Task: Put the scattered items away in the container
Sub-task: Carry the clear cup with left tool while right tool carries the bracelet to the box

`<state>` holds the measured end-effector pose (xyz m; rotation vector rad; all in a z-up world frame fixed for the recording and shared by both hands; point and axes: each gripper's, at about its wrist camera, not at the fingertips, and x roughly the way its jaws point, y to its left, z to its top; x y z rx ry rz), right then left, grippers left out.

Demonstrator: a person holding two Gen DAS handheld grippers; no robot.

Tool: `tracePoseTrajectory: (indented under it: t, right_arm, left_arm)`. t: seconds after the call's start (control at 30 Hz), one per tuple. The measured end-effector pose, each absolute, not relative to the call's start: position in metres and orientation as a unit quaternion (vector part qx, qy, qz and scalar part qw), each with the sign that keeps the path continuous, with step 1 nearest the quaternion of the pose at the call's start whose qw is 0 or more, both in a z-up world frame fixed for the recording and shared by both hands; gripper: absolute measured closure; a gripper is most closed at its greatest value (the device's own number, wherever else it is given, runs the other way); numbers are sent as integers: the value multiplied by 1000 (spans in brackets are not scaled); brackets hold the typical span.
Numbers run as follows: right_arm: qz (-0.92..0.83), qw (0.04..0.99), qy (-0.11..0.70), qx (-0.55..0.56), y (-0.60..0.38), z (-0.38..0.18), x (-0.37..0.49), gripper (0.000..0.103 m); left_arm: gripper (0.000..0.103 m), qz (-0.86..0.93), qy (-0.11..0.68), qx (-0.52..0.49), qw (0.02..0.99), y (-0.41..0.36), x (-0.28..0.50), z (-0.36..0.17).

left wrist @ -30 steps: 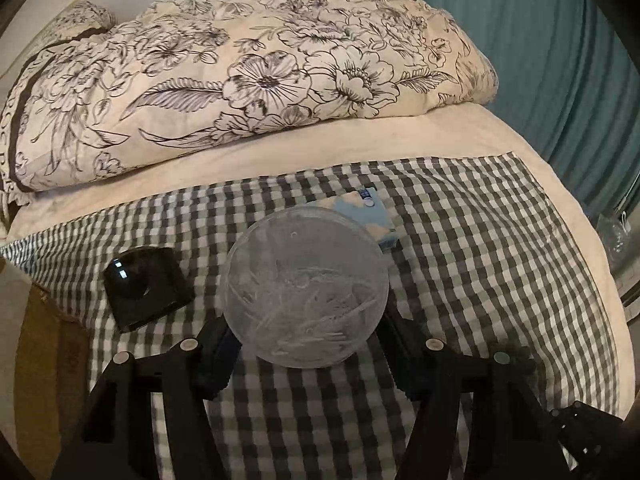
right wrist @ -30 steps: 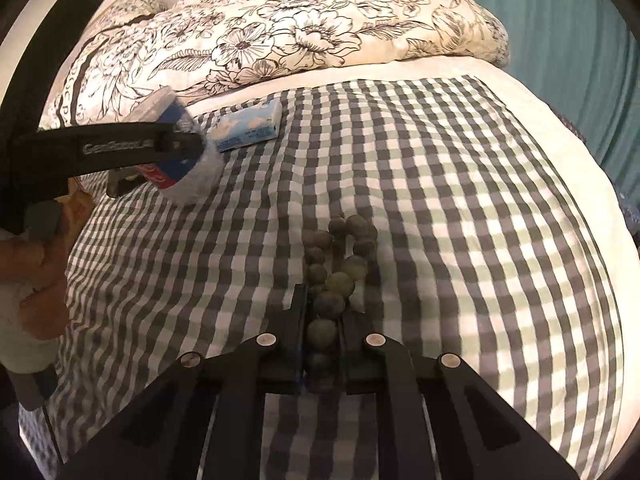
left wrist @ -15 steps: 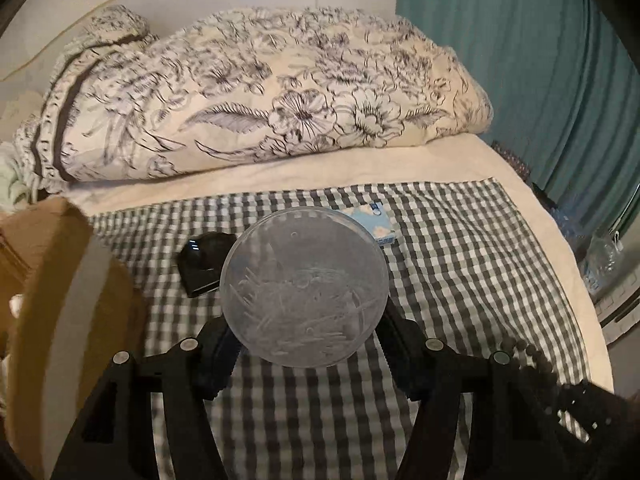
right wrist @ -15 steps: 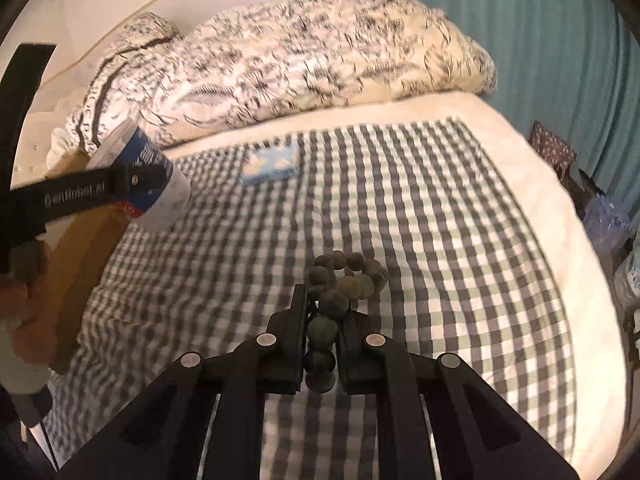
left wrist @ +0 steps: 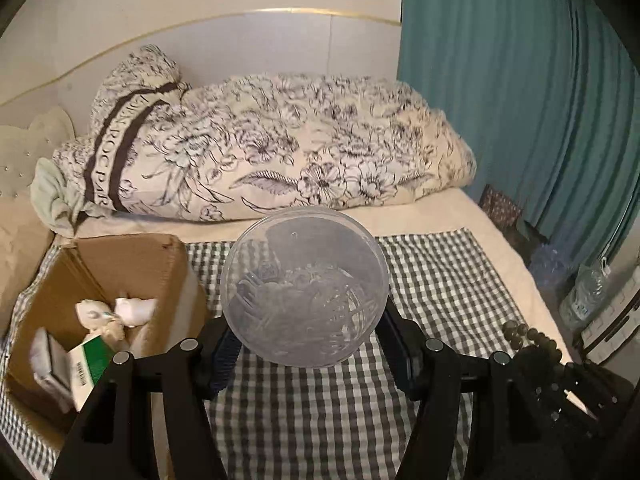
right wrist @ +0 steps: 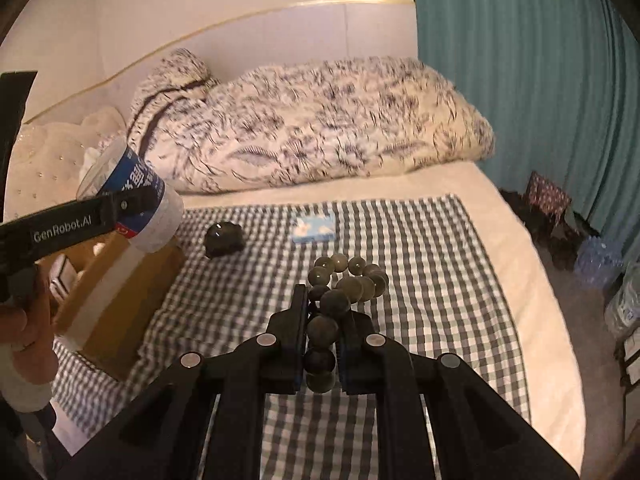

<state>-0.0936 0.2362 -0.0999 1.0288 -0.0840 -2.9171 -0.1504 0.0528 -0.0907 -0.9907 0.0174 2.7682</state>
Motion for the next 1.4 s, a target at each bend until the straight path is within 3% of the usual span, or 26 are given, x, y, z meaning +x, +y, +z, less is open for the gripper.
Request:
tracePoseTrajectory:
  t: [0.6,1.4]
  right_arm:
    - [-966,51,-10,253,190,-10,-21,92]
    - [-970,110,5,217,120,28,3,92]
  left_arm:
    - [39,959,-6,-272,78,-5,-61,-25]
    - [39,973,-15,-230,29,-84,-12,8]
